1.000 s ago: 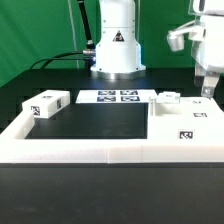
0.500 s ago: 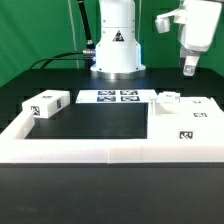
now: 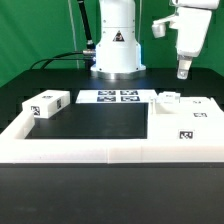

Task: Assemble cabinet

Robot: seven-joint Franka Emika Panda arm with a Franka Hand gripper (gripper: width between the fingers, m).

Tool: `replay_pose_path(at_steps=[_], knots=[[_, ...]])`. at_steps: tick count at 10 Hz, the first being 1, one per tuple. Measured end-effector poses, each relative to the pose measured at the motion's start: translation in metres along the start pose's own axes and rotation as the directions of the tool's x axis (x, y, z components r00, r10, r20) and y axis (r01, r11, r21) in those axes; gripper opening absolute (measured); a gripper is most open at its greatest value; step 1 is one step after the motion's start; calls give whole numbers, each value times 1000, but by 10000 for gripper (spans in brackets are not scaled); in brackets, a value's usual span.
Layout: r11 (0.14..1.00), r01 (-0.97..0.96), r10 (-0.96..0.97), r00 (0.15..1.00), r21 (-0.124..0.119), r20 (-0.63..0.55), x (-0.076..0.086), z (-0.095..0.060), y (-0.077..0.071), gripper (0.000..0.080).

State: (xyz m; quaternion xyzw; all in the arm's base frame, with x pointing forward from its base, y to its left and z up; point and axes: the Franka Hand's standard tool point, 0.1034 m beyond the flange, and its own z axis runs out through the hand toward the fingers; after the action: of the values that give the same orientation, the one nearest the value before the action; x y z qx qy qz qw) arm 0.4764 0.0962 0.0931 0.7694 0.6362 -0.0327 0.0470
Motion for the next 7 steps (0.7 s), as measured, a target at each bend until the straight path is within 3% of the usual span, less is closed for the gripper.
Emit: replay_pose_path(at_steps=[2, 4, 7], knots=[[997, -71, 71, 997, -7, -10, 0, 2, -10, 797], [995, -98, 98, 995, 16, -7, -7, 10, -49, 797], [995, -94, 95, 995, 40, -23, -15, 29, -83, 797]])
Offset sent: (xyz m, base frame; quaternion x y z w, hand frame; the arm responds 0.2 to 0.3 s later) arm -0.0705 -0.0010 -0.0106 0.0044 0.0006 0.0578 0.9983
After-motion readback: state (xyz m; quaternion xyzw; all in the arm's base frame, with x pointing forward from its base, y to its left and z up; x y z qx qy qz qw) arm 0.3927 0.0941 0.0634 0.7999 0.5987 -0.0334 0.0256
